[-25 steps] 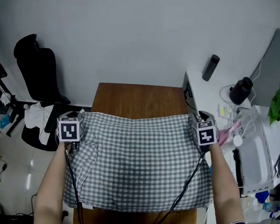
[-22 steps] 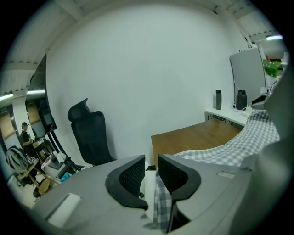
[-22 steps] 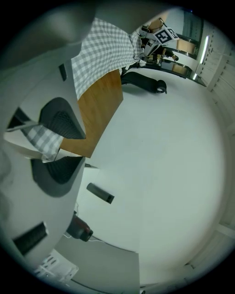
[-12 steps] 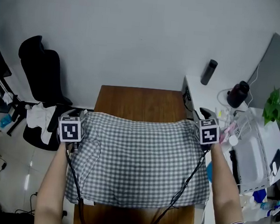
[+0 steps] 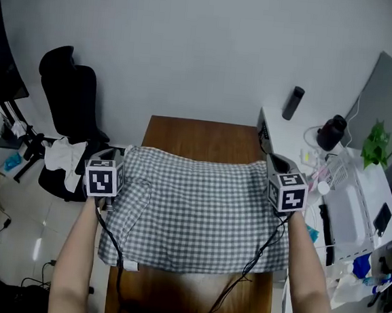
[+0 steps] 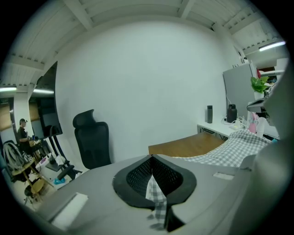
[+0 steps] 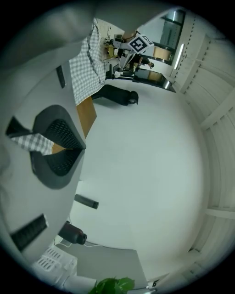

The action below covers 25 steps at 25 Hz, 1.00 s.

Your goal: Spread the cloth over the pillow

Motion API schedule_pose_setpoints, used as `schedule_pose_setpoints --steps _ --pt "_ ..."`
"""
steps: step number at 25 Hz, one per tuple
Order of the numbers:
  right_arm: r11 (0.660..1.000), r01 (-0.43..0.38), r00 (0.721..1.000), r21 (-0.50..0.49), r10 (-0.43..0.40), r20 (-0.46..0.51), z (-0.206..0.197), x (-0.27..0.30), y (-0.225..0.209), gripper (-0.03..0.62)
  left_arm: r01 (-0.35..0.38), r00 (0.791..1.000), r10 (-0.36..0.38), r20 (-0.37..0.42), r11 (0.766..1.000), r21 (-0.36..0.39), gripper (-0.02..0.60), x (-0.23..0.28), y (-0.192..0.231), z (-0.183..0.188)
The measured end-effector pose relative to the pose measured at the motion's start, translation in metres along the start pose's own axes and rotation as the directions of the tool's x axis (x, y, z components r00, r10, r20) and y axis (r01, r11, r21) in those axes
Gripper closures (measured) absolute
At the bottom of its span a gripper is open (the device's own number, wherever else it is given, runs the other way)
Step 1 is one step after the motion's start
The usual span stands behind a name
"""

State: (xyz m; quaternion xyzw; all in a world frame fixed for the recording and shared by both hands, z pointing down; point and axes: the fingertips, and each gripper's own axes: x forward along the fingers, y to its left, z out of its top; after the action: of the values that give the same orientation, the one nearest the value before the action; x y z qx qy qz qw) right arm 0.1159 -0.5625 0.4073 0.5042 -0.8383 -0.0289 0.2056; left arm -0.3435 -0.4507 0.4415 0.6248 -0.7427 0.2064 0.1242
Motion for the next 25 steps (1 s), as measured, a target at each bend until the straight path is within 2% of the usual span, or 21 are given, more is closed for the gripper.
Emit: schedule_pose_setpoints --steps 6,10,16,19,21,25 --pt "0.996 -0.088 0.994 0.009 0.088 0.058 0.014 -0.036 0.060 0.591 0.031 0.999 -0.031 -0.006 0.999 -0.014 0.571 -0.036 0.000 -0.022" --pt "0.989 -0.146 0.987 -0.002 0.145 0.066 0.013 -0.049 0.094 0.591 0.055 0.998 -0.056 -0.039 0.998 -0.018 0.571 -0.051 -0.002 -0.043" --pt "0.983 -0.182 0.978 -0.003 0.182 0.097 0.027 -0.056 0.115 0.591 0.064 0.996 -0.066 -0.056 0.997 -0.030 0.571 -0.063 -0.004 -0.058" --pt "0.979 -0.203 0.974 0.004 0.202 0.103 0.027 -0.062 0.126 0.591 0.098 0.993 -0.099 -0.059 0.995 -0.033 0.571 -0.077 -0.018 -0.067" --pt "0.976 -0.216 0.971 0.006 0.215 0.105 0.027 -0.065 0.132 0.591 0.137 0.988 -0.138 -0.069 0.990 -0.021 0.538 -0.084 -0.035 -0.075" --pt "0.972 -0.235 0.966 0.003 0.233 0.110 0.027 -0.072 0.139 0.591 0.207 0.972 -0.201 -0.119 0.977 0.042 0.401 -0.094 -0.073 -0.101"
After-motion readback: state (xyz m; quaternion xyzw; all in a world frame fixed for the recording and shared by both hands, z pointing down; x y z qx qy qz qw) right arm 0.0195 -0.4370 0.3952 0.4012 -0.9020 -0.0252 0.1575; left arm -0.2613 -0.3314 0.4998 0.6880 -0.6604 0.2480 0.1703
